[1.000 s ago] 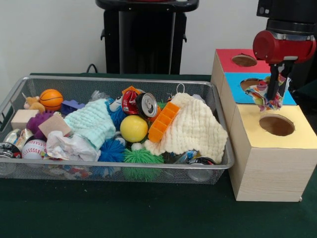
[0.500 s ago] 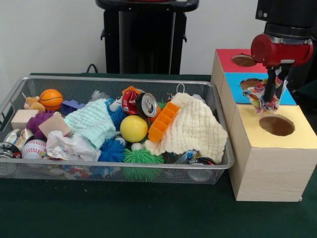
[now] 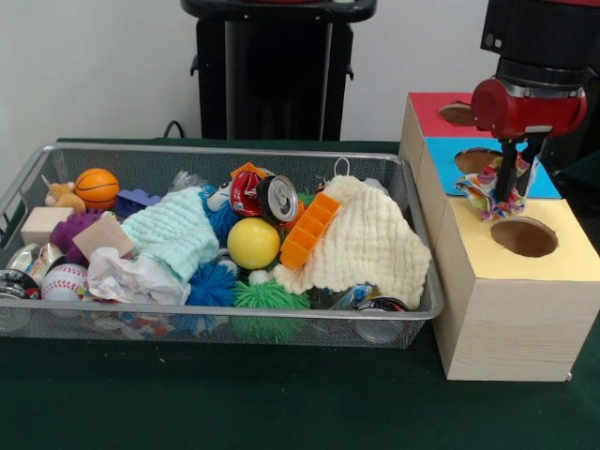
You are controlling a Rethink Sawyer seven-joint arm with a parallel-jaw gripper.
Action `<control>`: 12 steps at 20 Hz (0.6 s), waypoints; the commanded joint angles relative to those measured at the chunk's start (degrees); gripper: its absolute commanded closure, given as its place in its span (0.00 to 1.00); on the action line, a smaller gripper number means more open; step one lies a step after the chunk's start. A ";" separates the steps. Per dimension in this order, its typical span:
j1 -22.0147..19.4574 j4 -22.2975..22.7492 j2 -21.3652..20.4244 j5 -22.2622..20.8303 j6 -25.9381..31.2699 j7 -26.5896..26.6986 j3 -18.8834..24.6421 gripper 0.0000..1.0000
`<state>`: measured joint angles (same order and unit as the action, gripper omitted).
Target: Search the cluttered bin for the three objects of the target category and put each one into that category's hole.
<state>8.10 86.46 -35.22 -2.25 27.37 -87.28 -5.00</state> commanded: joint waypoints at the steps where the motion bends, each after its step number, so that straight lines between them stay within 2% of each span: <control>1: 0.87 -2.20 3.58 2.51 -1.41 -14.95 -0.42 1.00; 12: 5.64 -8.08 5.08 5.38 5.85 -17.33 -5.24 1.00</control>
<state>12.50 82.27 -32.88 0.30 27.38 -87.61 -8.95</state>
